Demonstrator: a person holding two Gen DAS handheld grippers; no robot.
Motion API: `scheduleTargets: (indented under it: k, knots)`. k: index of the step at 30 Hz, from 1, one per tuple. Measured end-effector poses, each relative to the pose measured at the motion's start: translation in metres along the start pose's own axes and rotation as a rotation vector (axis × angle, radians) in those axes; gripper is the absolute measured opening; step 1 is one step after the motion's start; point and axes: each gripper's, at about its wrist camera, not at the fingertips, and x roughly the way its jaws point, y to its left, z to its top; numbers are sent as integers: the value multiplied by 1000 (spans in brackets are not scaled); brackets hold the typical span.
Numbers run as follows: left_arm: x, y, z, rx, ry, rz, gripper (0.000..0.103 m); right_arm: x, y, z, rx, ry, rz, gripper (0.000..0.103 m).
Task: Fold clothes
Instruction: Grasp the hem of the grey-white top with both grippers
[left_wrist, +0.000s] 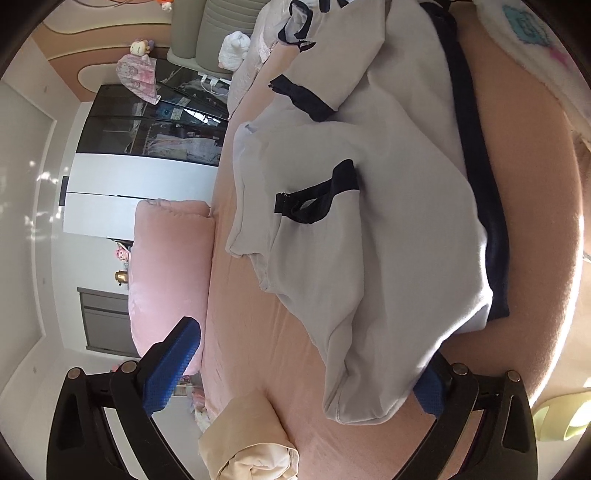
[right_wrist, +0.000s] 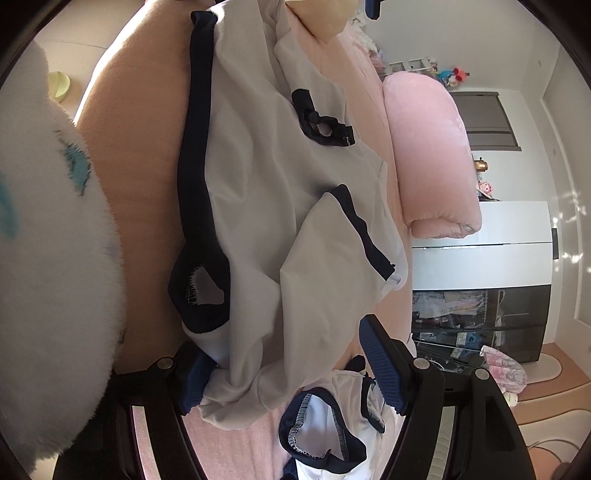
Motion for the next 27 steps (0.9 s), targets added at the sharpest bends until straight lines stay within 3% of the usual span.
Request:
scheduleTargets:
  k: [5, 7, 10, 12, 13, 14, 15, 21, 27]
  knots:
    - [-7, -14, -2, 51, -49, 17, 97, -2, 8, 1, -2, 19, -37, 73]
    - [-8, -15, -4, 48, -44, -22, 89, -1, 8, -1, 15, 23, -17, 71]
    - [-10, -17, -6, 35, -37, -96, 68, -1, 9, -3, 36, 23, 24, 59]
    - [-9, -16, -6, -3, -26, -143, 33, -2, 10, -5, 54, 18, 57, 47]
    - [-9, -15, -6, -22, -21, -167, 22, -3, 11, -7, 69, 12, 79, 43]
    - [-9, -14, -6, -40, -16, -190, 0, -3, 11, -9, 88, 5, 106, 34]
    - [-9, -13, -6, -59, -11, -214, 0, -3, 11, -10, 96, 0, 120, 26]
    - [-8, -8, -6, -172, 21, -356, 0, -2, 7, -12, 91, -12, 181, 23]
    - [2, 11, -13, -385, 75, -520, 0, 13, -39, -15, 211, 27, 431, 22]
